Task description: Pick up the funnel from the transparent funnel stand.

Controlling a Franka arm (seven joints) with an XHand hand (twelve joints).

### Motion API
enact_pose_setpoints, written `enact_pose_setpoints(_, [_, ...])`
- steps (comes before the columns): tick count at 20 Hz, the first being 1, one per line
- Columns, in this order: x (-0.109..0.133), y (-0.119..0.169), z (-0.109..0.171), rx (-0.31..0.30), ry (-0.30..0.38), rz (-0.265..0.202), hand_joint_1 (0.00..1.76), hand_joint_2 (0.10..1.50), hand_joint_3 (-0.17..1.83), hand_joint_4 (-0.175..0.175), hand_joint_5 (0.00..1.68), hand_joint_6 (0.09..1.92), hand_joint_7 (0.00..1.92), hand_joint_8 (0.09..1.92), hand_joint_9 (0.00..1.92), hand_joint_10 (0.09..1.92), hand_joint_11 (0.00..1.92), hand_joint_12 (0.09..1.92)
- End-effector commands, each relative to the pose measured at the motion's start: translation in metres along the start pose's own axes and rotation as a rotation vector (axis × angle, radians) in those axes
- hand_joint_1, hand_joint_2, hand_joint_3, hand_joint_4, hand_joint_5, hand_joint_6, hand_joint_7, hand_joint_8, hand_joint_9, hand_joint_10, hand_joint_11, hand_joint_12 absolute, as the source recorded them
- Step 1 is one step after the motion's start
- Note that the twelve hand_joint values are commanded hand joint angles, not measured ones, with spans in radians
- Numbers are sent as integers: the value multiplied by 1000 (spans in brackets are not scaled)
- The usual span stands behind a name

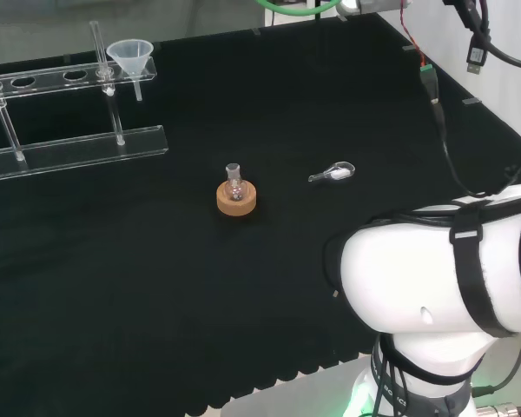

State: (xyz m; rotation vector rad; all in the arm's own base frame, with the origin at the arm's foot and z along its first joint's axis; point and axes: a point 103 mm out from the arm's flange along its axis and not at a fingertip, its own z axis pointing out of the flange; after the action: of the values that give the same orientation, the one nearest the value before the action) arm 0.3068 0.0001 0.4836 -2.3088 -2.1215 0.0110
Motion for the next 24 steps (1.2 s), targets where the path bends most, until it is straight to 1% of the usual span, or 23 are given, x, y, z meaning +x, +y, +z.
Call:
enact_pose_setpoints(1, [-1,1,0,-11,-4,8,203,922,66,-24,108,87,10,87,34,519,0,1444])
enact_pose_setpoints(2, [-4,0,0,-16,2,11,193,938,69,-20,118,87,10,87,17,611,0,1448])
enact_pose_setpoints(3, [-3,1,1,-19,6,15,187,946,71,-18,123,87,9,87,8,662,0,1450])
enact_pose_setpoints(5, [-4,0,3,-29,27,16,184,952,72,-16,127,87,9,87,1,701,0,1451])
enact_pose_setpoints(7, [-1,-1,5,-47,56,3,183,953,72,-15,128,87,9,87,0,711,0,1452])
enact_pose_setpoints(9, [7,0,10,-69,87,-18,185,952,71,-15,127,87,8,87,0,694,0,1445])
enact_pose_setpoints(10, [15,2,14,-74,99,-65,187,951,70,-13,116,87,5,87,0,628,0,1426])
enact_pose_setpoints(11, [15,4,17,-80,127,-91,189,947,67,-8,96,87,2,87,0,519,0,1389])
enact_pose_setpoints(12, [16,7,22,-80,148,-103,188,940,62,0,62,87,1,87,0,359,0,1329])
enact_pose_setpoints(13, [13,10,26,-77,167,-114,184,930,55,13,33,87,0,87,0,204,0,1215])
enact_pose_setpoints(14, [14,15,29,-67,176,-125,182,922,49,25,17,87,0,87,0,105,0,1064])
enact_pose_setpoints(17, [15,36,34,-65,189,-148,167,902,31,60,1,87,0,87,0,87,0,482])
enact_pose_setpoints(18, [15,44,34,-66,190,-148,161,898,26,65,0,87,0,87,0,87,0,316])
enact_pose_setpoints(19, [14,54,34,-63,189,-149,156,895,23,69,0,87,0,87,0,87,0,191])
enact_pose_setpoints(20, [15,64,34,-59,187,-150,152,893,20,72,0,87,0,87,0,87,0,102])
enact_pose_setpoints(23, [19,92,38,-51,175,-162,147,888,15,77,0,87,0,87,0,87,0,87])
enact_pose_setpoints(24, [26,102,41,-43,174,-168,146,886,14,78,0,87,0,87,0,87,0,87])
